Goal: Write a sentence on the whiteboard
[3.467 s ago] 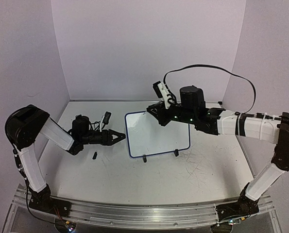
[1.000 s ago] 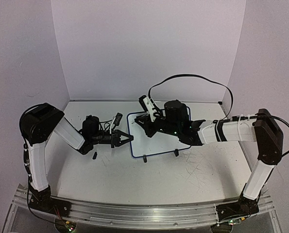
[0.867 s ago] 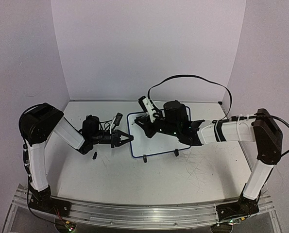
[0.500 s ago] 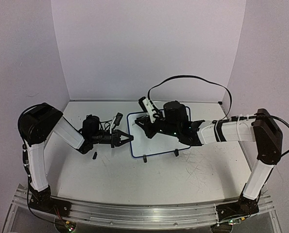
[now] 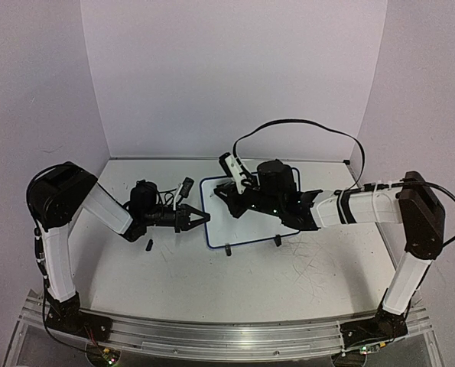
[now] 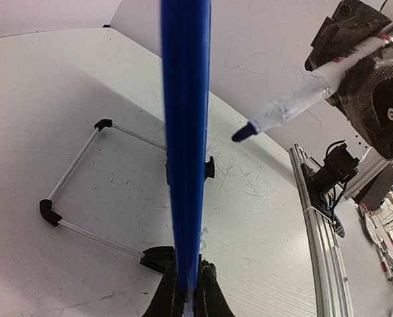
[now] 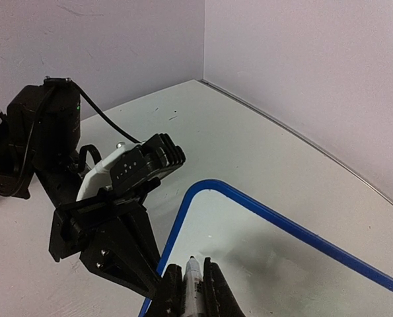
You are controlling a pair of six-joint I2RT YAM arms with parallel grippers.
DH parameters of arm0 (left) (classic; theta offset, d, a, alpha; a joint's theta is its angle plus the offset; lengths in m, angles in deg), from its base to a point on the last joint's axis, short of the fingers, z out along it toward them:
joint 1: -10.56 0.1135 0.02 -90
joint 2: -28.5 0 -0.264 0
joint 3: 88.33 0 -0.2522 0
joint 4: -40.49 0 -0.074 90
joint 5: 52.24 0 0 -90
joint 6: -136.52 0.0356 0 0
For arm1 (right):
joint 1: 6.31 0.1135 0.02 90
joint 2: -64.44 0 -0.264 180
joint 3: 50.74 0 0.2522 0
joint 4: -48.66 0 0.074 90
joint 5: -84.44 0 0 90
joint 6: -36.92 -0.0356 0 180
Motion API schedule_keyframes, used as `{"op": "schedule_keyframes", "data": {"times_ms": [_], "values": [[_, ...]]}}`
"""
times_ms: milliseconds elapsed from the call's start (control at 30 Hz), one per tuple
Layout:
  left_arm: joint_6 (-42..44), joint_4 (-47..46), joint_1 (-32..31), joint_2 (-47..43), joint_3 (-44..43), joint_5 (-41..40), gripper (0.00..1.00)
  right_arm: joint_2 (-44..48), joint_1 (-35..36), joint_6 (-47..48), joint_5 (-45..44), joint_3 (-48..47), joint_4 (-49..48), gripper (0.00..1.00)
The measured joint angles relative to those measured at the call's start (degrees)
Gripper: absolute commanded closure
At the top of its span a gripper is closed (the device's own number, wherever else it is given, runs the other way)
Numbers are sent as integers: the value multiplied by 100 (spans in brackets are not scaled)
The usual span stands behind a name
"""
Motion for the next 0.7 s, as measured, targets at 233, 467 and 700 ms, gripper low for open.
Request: {"op": "schedule_keyframes", "data": {"times_ms": [233,467,700], "values": [[23,101,-7,-2,-47,1,100,0,11,20,30,0,0,100],[70,196,-33,-44,-49,-46,100,0,33,18,55,0,0,100],[145,286,-48,-71,-76,-57,100,0,33,18,-26,20,-52,100]]}}
